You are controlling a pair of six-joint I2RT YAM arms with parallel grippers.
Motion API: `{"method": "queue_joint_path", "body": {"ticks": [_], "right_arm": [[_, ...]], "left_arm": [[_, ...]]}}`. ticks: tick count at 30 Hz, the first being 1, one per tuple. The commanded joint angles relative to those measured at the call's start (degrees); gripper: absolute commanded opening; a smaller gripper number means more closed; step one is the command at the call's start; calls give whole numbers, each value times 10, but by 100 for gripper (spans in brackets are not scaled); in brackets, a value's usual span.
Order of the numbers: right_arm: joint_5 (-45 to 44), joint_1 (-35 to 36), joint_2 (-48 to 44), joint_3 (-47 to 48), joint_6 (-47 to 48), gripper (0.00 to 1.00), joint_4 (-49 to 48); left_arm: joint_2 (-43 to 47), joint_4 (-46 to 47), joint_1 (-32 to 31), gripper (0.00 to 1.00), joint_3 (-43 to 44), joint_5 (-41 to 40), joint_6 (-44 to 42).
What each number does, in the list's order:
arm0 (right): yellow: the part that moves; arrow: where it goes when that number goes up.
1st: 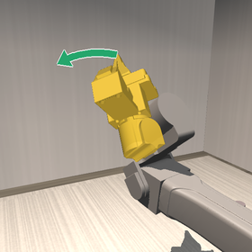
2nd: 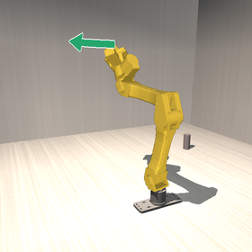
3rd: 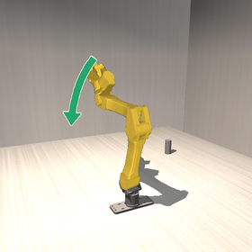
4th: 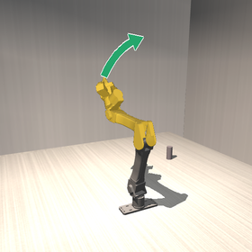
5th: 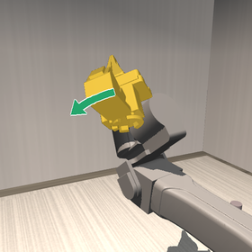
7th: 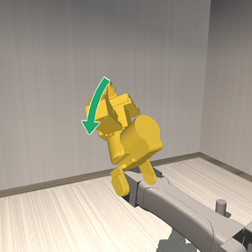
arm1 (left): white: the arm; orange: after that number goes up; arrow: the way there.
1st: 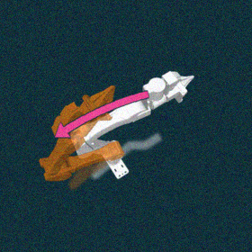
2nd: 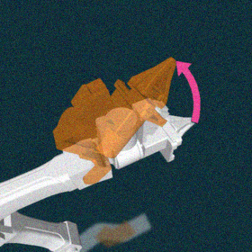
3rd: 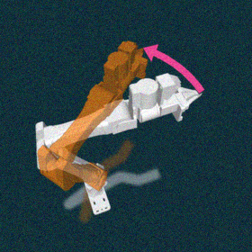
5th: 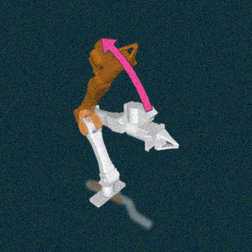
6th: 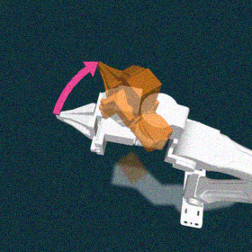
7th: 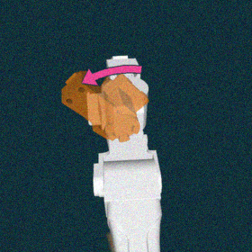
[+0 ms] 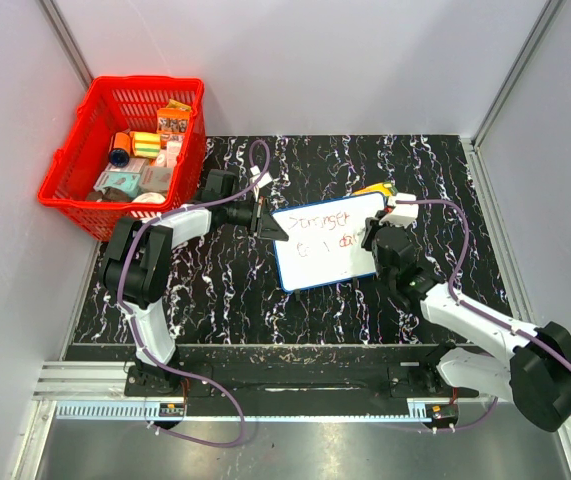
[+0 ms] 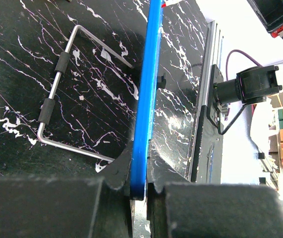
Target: Write a sentence on the whiteboard
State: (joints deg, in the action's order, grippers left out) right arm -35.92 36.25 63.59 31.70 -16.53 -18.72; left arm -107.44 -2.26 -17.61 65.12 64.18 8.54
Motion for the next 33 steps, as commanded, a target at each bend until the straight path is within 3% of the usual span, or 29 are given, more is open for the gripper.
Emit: {"method": "queue_joint_path", "body": {"ticks": [1,33], "right_arm": [[16,-4,-8,-1,-18,0,18],[46,-4,-34,-24,-43,0,69]], "left_arm": [[-35,-39,-17,0,-16,-165,-99],[-36,-40,-17,0,-16,-167,-99]]}}
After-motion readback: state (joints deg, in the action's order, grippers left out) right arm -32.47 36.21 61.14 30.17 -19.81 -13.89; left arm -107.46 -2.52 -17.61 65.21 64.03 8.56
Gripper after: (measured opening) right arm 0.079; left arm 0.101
